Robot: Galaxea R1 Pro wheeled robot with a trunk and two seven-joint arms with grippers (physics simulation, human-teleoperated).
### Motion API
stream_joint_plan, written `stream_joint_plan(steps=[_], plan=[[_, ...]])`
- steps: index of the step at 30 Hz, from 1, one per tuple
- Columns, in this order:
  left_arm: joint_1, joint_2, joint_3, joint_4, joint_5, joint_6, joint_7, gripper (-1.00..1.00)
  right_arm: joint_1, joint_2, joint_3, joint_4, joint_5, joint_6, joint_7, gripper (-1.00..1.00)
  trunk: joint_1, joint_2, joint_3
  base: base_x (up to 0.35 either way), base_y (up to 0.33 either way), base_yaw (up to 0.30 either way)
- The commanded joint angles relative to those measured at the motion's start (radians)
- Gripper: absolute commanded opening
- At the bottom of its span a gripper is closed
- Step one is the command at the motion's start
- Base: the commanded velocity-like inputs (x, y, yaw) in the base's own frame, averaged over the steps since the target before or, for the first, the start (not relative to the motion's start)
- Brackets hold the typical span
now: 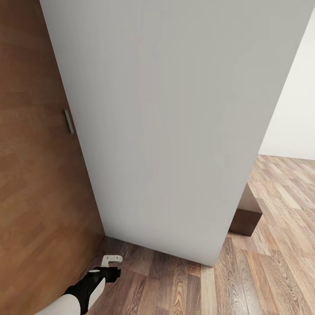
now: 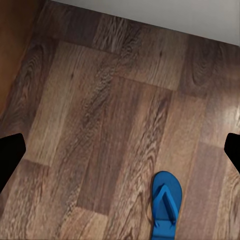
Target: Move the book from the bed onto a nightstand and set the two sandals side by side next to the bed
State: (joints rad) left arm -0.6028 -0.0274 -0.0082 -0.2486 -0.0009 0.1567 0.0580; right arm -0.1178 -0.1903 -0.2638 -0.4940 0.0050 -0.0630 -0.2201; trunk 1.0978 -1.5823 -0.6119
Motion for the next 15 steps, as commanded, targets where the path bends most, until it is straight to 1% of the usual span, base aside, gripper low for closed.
stream_joint_plan(steps=[1,5,9,15], plan=[[0.000,0.000,-0.001,-0.002,0.000,0.006,0.003,1.00,-0.001,-0.004,-0.005,0.008,0.000,-0.004,-0.008,1.00,0.004,-0.008,-0.004,0.000,0.000,0.000],[0.000,0.000,-0.001,-0.002,0.000,0.006,0.004,1.00,0.000,-0.014,-0.013,0.036,0.000,-0.004,-0.065,1.00,0.019,-0.036,-0.017,0.000,0.000,0.000],[0.000,0.000,-0.001,-0.002,0.000,0.006,0.004,1.00,0.000,-0.014,-0.015,0.049,0.000,-0.004,-0.118,1.00,0.035,-0.064,-0.029,0.000,0.000,0.000],[0.000,0.000,0.000,-0.001,-0.001,0.006,0.003,1.00,0.000,-0.015,-0.017,0.056,-0.002,-0.004,-0.148,1.00,0.058,-0.106,-0.048,0.000,0.000,0.000]])
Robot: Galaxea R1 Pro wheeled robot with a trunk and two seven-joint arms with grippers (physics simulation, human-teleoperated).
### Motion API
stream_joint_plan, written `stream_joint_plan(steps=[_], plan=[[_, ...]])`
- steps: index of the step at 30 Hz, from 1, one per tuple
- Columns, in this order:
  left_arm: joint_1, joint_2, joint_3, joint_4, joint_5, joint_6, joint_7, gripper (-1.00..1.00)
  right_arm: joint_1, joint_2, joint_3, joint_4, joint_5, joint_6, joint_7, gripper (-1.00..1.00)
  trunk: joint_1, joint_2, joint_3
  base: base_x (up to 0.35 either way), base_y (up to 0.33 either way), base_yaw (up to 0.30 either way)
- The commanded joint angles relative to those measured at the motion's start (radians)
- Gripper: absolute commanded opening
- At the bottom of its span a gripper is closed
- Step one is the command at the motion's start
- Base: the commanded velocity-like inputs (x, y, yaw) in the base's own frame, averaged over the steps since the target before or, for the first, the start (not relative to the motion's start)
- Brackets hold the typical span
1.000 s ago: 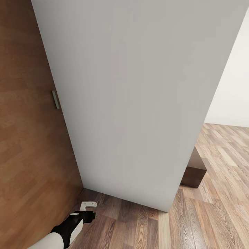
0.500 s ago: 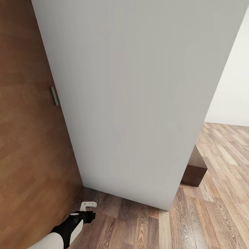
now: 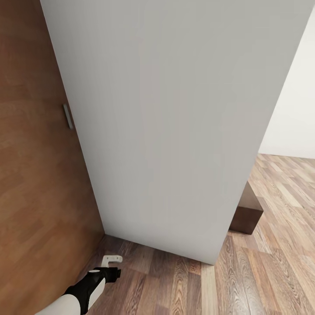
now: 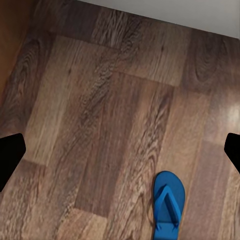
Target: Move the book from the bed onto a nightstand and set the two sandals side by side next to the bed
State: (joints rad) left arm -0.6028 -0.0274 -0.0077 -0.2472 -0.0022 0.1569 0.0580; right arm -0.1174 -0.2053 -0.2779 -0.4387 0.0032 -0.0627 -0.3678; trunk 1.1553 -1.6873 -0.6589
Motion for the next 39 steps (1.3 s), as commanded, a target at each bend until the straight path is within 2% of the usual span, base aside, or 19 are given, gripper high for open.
stream_joint_plan(steps=[1,9,16,33,39], plan=[[0.000,-0.001,0.000,-0.002,-0.001,0.007,0.003,1.00,-0.001,0.000,-0.003,0.002,0.000,-0.005,-0.002,1.00,0.004,-0.008,-0.004,0.000,0.000,0.000],[0.000,-0.002,0.001,0.000,-0.002,0.016,-0.007,1.00,-0.001,0.003,0.007,0.007,0.002,-0.005,-0.007,1.00,0.035,-0.064,-0.029,0.000,0.000,0.000],[0.000,-0.002,0.002,0.000,-0.003,0.019,-0.037,1.00,-0.001,-0.001,0.001,0.009,0.000,-0.005,-0.007,1.00,0.061,-0.113,-0.051,0.000,0.000,0.000],[0.000,-0.003,0.002,0.000,-0.004,0.021,-0.056,1.00,-0.001,-0.001,-0.001,0.008,0.000,-0.005,-0.004,1.00,0.127,-0.232,-0.104,0.000,0.000,0.000],[0.000,-0.002,0.003,0.001,-0.004,0.021,-0.082,1.00,-0.001,-0.001,0.004,0.008,0.002,-0.005,-0.001,1.00,0.150,-0.274,-0.123,0.000,0.000,0.000]])
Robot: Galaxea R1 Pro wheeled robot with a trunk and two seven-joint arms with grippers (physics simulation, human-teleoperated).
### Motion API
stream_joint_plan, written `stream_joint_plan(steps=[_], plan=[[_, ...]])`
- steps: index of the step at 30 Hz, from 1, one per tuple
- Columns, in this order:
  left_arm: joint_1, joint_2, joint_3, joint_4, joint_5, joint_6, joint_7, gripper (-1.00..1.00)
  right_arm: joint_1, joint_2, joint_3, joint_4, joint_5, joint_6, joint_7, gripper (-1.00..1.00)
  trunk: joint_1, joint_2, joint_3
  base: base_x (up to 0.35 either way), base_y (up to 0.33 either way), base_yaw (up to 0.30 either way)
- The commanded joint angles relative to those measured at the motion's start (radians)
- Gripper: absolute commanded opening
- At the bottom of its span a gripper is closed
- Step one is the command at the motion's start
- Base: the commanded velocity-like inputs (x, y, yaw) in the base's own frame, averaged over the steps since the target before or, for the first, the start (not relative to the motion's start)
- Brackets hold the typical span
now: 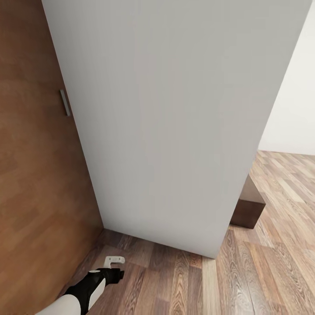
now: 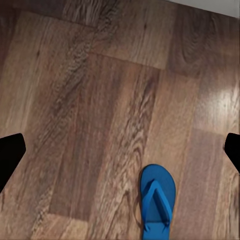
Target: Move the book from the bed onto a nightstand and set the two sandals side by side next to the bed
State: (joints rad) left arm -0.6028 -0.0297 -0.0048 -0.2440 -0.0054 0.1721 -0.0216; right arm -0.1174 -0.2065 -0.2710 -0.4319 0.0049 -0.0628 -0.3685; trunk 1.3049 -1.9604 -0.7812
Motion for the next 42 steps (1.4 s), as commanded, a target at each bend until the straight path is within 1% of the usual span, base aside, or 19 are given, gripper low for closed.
stream_joint_plan(steps=[1,10,31,42], plan=[[0.000,0.000,0.000,-0.002,-0.001,0.007,-0.010,1.00,-0.001,0.000,-0.003,0.001,0.001,-0.005,0.002,1.00,0.004,-0.008,-0.004,0.000,0.000,0.000],[0.000,0.001,0.000,0.000,0.000,0.021,-0.056,1.00,-0.001,-0.002,-0.004,0.001,0.001,-0.005,0.038,1.00,0.038,-0.071,-0.032,0.000,0.000,0.000],[0.000,-0.002,0.001,0.000,0.000,0.050,-0.071,1.00,-0.001,-0.001,-0.002,-0.001,0.006,-0.006,0.054,1.00,0.119,-0.218,-0.098,0.000,0.000,0.000],[0.000,-0.002,0.000,-0.001,0.001,0.059,-0.073,1.00,-0.001,0.001,0.001,-0.001,0.007,-0.006,0.054,1.00,0.119,-0.218,-0.098,0.000,0.000,0.000]])
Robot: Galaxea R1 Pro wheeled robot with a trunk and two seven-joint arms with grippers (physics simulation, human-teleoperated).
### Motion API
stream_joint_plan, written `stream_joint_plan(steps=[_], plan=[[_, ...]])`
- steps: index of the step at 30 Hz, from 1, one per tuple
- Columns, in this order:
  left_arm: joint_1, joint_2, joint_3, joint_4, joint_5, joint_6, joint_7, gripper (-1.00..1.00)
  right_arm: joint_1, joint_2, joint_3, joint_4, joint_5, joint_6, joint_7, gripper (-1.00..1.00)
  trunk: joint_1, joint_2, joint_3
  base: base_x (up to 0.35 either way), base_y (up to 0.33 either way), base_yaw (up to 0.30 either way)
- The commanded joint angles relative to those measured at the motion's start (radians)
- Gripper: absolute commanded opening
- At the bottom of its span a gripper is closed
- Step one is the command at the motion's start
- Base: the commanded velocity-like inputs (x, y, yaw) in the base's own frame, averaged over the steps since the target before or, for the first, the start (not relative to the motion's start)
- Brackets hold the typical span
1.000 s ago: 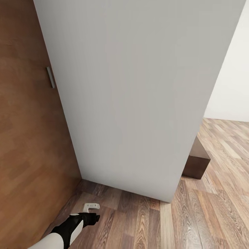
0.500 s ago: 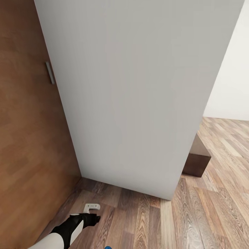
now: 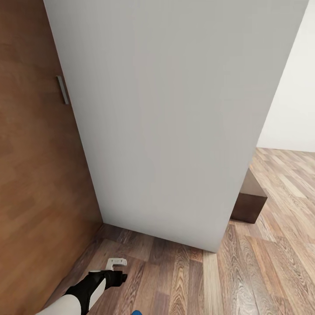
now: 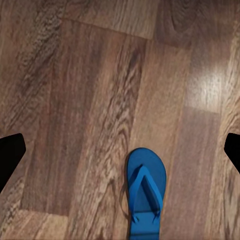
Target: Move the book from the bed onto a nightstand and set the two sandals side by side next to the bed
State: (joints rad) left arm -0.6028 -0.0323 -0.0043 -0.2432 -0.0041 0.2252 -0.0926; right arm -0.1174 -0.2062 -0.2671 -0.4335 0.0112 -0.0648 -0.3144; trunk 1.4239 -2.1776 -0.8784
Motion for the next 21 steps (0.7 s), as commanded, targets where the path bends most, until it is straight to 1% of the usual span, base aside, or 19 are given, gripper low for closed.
stream_joint_plan(steps=[1,21], plan=[[0.000,0.000,0.000,-0.002,-0.001,0.006,-0.002,1.00,-0.001,0.000,-0.003,0.001,0.001,-0.004,0.000,1.00,0.004,-0.007,-0.004,0.000,0.000,0.000],[0.000,0.000,0.000,-0.001,-0.001,0.009,-0.003,1.00,-0.001,0.002,-0.002,0.000,0.002,-0.004,0.000,1.00,0.080,-0.147,-0.067,0.000,0.000,0.000]])
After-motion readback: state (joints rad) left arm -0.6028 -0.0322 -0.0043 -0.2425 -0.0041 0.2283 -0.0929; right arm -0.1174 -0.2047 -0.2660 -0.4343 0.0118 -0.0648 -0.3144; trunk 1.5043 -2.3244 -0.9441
